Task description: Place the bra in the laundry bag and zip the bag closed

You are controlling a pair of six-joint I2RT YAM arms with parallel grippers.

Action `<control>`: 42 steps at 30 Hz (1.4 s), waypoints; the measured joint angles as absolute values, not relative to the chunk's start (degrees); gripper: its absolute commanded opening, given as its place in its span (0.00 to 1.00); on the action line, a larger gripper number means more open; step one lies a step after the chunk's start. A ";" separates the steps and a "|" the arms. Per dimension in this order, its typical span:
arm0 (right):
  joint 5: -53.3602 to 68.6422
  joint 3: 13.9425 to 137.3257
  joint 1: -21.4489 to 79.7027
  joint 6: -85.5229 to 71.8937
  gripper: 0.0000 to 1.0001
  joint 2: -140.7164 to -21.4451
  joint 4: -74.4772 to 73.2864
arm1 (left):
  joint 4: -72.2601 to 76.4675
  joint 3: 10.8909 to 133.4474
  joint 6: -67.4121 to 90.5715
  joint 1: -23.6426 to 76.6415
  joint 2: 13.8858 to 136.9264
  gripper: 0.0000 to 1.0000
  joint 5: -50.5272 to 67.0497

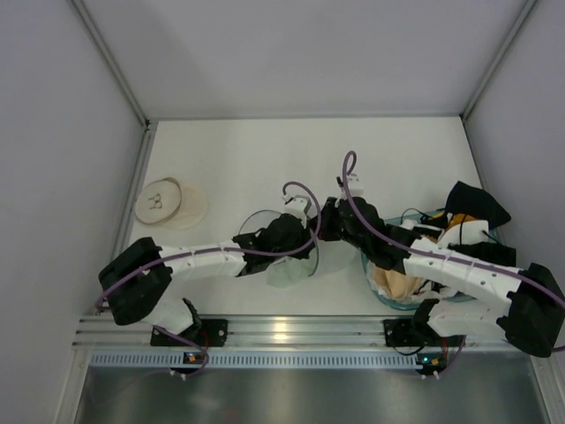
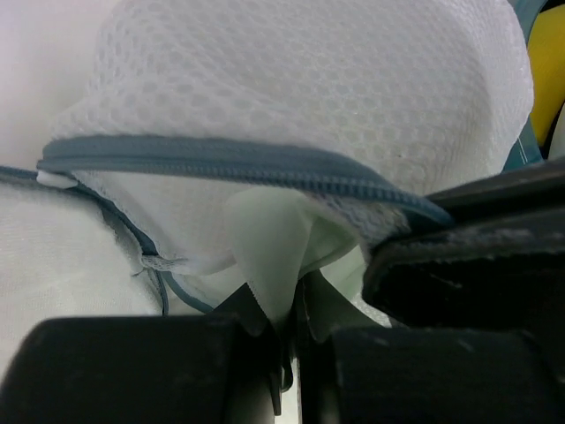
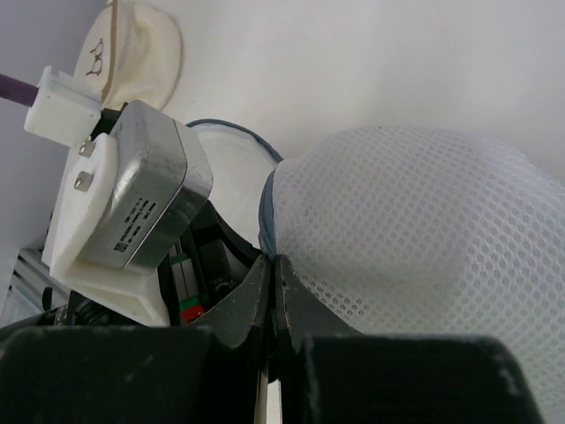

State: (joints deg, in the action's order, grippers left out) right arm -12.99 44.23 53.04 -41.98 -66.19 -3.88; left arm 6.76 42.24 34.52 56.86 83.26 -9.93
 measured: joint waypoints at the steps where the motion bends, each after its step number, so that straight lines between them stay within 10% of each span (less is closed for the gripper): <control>1: -13.02 43.81 52.71 -42.33 0.00 -66.13 -3.99 | 7.31 42.26 34.52 57.19 83.96 0.00 -9.96; 4: -12.78 42.83 51.92 -43.11 0.00 -66.13 -4.34 | 8.36 42.28 34.54 57.69 85.27 0.07 -9.91; 13: -11.84 40.23 49.21 -43.72 0.00 -66.06 -4.49 | 6.94 41.36 32.51 57.87 77.41 0.98 -13.45; 22: -9.65 40.25 47.55 -42.78 0.00 -66.28 -4.54 | -12.01 44.36 34.87 55.53 64.10 0.98 -22.96; 28: -7.77 40.73 47.44 -41.85 0.00 -67.99 -4.78 | -18.68 38.68 42.48 37.06 56.64 0.98 -25.63; 42: -4.58 43.20 47.44 -39.77 0.00 -70.50 -5.72 | -10.13 23.16 45.08 29.56 60.16 0.90 -16.99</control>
State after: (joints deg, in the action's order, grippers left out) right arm -4.58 43.20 47.44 -39.77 -70.50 -5.72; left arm -10.13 23.16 45.08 29.56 60.16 -16.99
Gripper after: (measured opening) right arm 0.009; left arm 0.921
